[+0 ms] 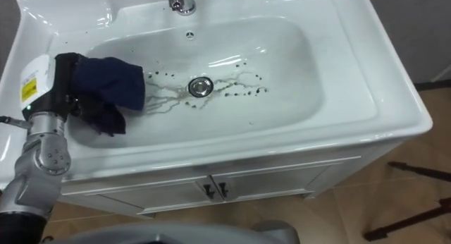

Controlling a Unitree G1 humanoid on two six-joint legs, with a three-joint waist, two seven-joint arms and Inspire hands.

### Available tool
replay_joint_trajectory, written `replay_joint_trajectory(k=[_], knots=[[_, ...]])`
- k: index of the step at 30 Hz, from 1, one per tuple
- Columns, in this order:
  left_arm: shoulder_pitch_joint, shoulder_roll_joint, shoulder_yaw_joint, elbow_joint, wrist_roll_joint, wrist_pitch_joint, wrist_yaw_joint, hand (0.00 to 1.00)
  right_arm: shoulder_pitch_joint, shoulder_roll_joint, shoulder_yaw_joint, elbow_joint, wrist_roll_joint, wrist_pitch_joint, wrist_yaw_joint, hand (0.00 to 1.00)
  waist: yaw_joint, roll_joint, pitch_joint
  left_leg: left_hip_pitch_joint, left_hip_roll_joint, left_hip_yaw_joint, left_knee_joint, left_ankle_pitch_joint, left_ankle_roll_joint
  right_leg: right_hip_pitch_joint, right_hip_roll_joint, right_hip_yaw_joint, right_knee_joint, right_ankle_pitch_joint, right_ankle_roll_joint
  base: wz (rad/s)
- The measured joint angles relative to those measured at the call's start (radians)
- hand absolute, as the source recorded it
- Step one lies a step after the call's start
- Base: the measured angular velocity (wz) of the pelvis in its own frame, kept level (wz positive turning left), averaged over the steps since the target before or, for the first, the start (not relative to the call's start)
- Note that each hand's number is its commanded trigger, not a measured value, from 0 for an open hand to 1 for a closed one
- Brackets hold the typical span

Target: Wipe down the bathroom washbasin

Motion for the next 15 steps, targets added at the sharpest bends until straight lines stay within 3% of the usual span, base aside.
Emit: replay_joint_trajectory(k=[7, 15], knots=[[-0.027, 0.0, -0.052, 0.0, 0.113, 0.053, -0.061, 1.0, -0.003, 0.001, 0.0, -0.003, -0.019, 0.022, -0.001, 0.0, -0.007, -0.002, 0.0013, 0.0, 0.001, 0.014, -0.001, 0.0, 0.0, 0.002, 0.0, 0.006, 0.003, 0.0, 0.0, 0.0], [-0.06, 0.017, -0.129, 0.0, 0.266, 0.12, -0.183, 1.0, -0.003, 0.001, -0.001, -0.02, -0.028, 0.044, 0.001, 0.0, -0.05, -0.002, -0.0005, -0.003, 0.001, 0.026, 0.0, 0.0, 0.0, -0.005, -0.002, 0.004, -0.001, -0.001, 0.002, -0.01]])
